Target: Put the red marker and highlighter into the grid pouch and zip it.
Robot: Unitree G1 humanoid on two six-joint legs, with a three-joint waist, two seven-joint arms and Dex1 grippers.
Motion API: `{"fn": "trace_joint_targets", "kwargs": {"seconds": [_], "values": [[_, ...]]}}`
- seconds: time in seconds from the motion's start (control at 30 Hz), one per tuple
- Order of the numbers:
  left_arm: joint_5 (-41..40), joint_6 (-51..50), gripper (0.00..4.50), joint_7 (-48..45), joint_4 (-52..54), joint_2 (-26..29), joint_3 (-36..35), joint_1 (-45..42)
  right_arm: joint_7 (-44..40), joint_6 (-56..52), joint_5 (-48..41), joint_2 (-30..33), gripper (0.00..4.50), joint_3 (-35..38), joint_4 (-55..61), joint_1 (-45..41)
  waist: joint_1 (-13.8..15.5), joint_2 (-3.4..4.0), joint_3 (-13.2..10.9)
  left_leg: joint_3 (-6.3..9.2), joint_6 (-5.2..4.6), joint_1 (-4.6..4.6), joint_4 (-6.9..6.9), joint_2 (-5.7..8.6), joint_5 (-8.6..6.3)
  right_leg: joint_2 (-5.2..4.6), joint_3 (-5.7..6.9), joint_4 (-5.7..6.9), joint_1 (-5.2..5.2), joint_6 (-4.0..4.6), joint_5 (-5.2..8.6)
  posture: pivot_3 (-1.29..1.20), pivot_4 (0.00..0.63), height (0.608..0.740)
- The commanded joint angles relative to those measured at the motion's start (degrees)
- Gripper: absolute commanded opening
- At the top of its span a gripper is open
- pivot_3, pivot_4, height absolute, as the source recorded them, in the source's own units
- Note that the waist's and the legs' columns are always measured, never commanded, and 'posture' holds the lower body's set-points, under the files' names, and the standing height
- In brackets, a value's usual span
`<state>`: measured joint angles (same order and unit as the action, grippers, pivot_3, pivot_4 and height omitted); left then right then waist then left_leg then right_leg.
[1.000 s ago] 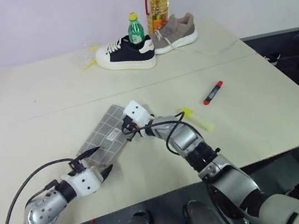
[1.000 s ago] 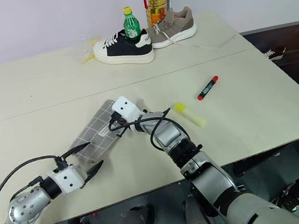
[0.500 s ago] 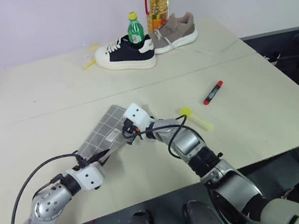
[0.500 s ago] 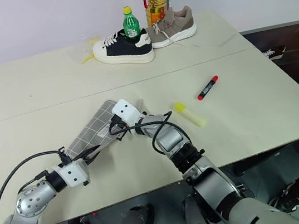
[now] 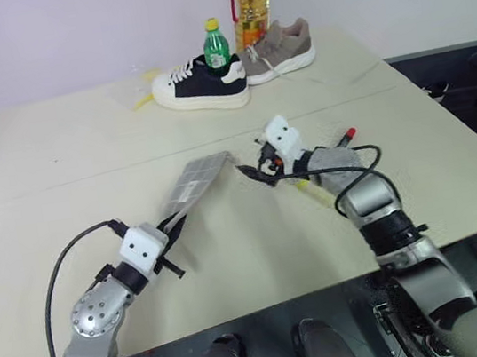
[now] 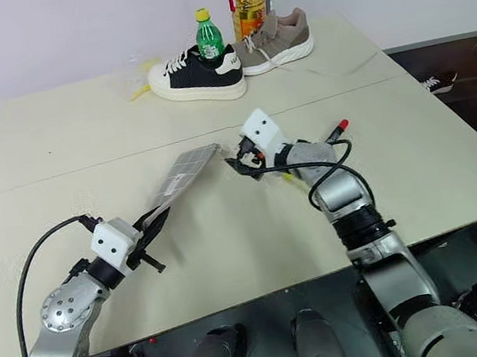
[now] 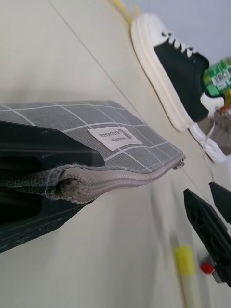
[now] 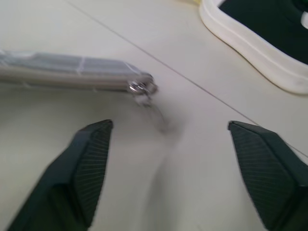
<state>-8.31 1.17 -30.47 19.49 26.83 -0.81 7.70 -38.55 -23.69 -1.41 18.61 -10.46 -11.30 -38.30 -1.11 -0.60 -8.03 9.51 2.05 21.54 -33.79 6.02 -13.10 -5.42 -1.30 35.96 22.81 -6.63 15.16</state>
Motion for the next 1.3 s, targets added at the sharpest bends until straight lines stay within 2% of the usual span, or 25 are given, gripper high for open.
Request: {"fn": "trace_joint_targets", "kwargs": {"seconds": [0.03, 0.37, 0.4, 0.43, 0.6, 0.63, 0.87, 1.1, 1.2, 1.3], "values": [[-3.2, -1.7, 0.0, -1.6, 4.1, -0.2, 0.5, -0.9, -2.9, 2.4, -0.7, 0.8, 3.86, -0.7, 1.0, -0.6, 0.1, -0.01, 0.0, 0.0, 0.0, 0.0, 0.0, 0.0, 0.0, -0.01, 0.0, -0.01, -0.01, 0.0, 0.0, 0.0, 0.15, 0.74], [-6.3, -4.3, 0.0, -5.5, 6.7, 1.1, -0.1, 0.0, -1.3, 3.1, 0.4, -1.1, 3.86, -1.1, -5.3, -3.2, 0.4, 0.0, -0.1, -0.01, 0.0, 0.02, -0.03, 0.04, 0.0, -0.03, 0.01, -0.24, -0.13, 0.02, 0.0, 0.0, 0.15, 0.74], [-6.2, -4.2, 0.0, -5.5, 6.6, 1.1, -0.4, 0.1, -1.5, 2.6, 0.1, -1.2, 3.33, -0.9, -5.4, -3.3, 0.4, 0.01, -0.1, -0.01, 0.0, 0.02, -0.02, 0.04, 0.0, -0.03, 0.01, -0.24, -0.12, 0.02, 0.0, 0.0, 0.15, 0.74], [-6.1, -4.2, 0.0, -5.5, 6.6, 1.2, -0.6, 0.2, -1.6, 2.3, -0.1, -1.3, 3.07, -0.9, -5.5, -3.4, 0.4, 0.01, -0.1, -0.01, 0.0, 0.02, -0.02, 0.04, 0.0, -0.03, 0.01, -0.25, -0.12, 0.02, 0.0, 0.0, 0.15, 0.74], [-5.1, -3.4, 0.0, -5.2, 5.9, 0.7, -0.5, 0.2, -1.8, 1.2, -0.1, -1.3, 0.62, -1.2, -4.1, -2.9, 0.4, 0.01, -0.1, 0.0, 0.0, 0.03, -0.01, 0.04, 0.0, -0.03, 0.01, -0.3, -0.14, 0.02, 0.0, 0.0, 0.15, 0.74], [-4.9, -3.3, 0.0, -5.2, 5.8, 0.6, -0.4, 0.2, -1.8, 1.0, -0.1, -1.4, 0.02, -1.3, -3.7, -2.8, 0.4, 0.01, -0.1, 0.0, 0.0, 0.03, -0.01, 0.04, 0.0, -0.04, 0.01, -0.31, -0.14, 0.03, 0.0, 0.0, 0.15, 0.74], [0.8, -3.7, 0.0, -0.5, 2.1, -2.4, 2.6, -3.6, -3.3, 0.0, 2.6, 0.5, 0.02, -5.1, 2.3, -1.2, 0.6, 0.02, -0.1, 0.01, 0.0, 0.04, -0.02, 0.04, 0.0, -0.03, 0.02, -0.35, -0.16, 0.01, 0.0, 0.0, 0.15, 0.74], [5.8, -7.7, 0.0, 5.1, -0.4, -11.2, 11.4, -9.5, -6.8, -1.5, 3.8, 2.8, 0.02, -8.9, 10.1, 0.5, 0.6, 0.0, -0.1, 0.01, -0.02, 0.07, -0.05, 0.11, -0.01, -0.04, 0.04, -0.52, -0.25, -0.03, -0.03, 0.0, 0.15, 0.74], [8.1, -8.4, 0.0, 8.6, -3.9, -15.1, 12.9, -13.1, -9.4, -2.0, 3.8, 4.5, 0.02, -10.9, 14.3, 1.7, 0.7, -0.03, -0.1, 0.03, -0.02, 0.07, -0.07, 0.1, -0.01, -0.03, 0.08, -0.51, -0.26, -0.04, -0.03, 0.0, 0.15, 0.74], [8.1, -9.6, 0.0, 12.1, -7.5, -18.7, 11.5, -16.6, -12.3, -1.2, 3.8, 6.7, 0.02, -12.7, 18.6, 3.2, 0.7, -0.06, -0.1, 0.03, -0.02, 0.07, -0.1, 0.1, -0.01, -0.03, 0.11, -0.52, -0.29, -0.06, -0.03, 0.0, 0.15, 0.74]]}}
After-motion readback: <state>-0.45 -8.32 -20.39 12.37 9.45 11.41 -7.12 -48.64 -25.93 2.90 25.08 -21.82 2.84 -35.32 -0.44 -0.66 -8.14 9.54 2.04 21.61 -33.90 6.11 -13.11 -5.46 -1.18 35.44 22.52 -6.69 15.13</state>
